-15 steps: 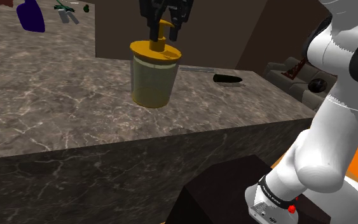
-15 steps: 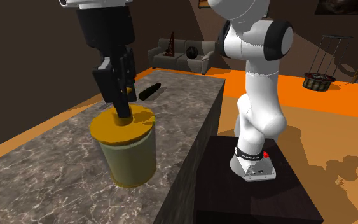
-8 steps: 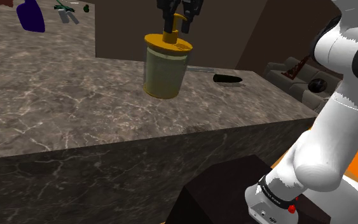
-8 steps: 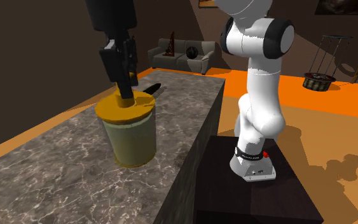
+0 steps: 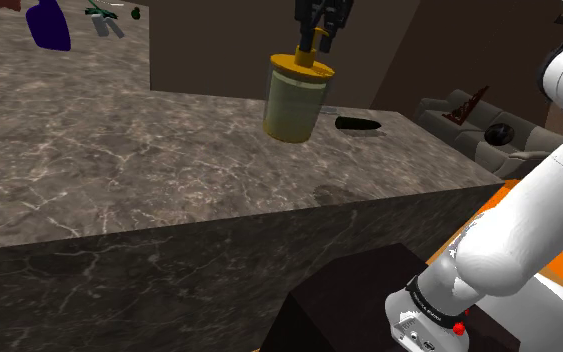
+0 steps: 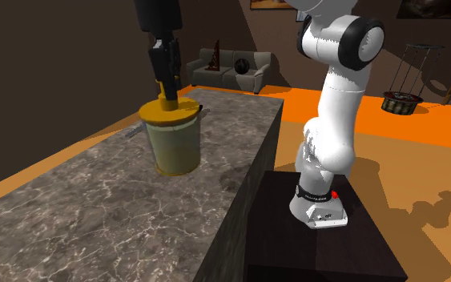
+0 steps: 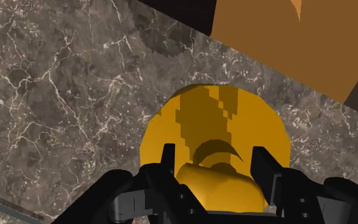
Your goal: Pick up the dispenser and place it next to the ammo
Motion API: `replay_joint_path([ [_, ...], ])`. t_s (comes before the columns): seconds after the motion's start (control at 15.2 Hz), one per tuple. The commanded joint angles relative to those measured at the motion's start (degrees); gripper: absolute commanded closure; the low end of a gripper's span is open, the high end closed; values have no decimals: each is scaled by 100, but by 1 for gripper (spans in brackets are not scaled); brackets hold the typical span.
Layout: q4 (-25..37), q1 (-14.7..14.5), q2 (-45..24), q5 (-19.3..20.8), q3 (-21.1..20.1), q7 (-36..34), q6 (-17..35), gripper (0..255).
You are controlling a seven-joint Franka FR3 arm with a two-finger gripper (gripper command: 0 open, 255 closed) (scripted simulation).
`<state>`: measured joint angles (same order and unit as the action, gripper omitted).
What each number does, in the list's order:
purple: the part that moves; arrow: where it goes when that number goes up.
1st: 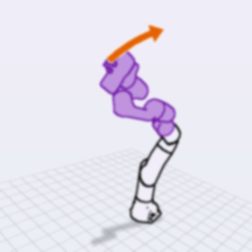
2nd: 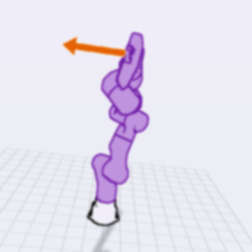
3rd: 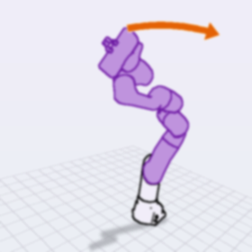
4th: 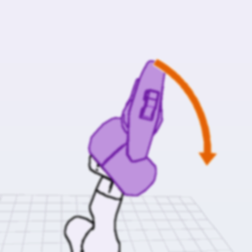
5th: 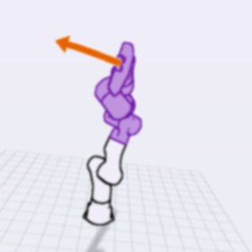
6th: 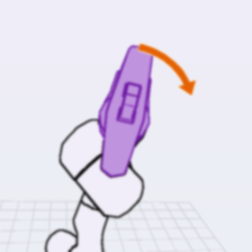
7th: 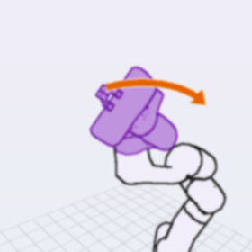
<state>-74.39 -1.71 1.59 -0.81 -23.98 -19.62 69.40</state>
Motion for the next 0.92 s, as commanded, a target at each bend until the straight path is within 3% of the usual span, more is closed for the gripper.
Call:
replay_joint_path([
  [0.0, -346, 191, 271, -82, 210, 394, 97, 255],
  [0.86, -777, 1033, 629, 66, 1369, 2443, 175, 255],
])
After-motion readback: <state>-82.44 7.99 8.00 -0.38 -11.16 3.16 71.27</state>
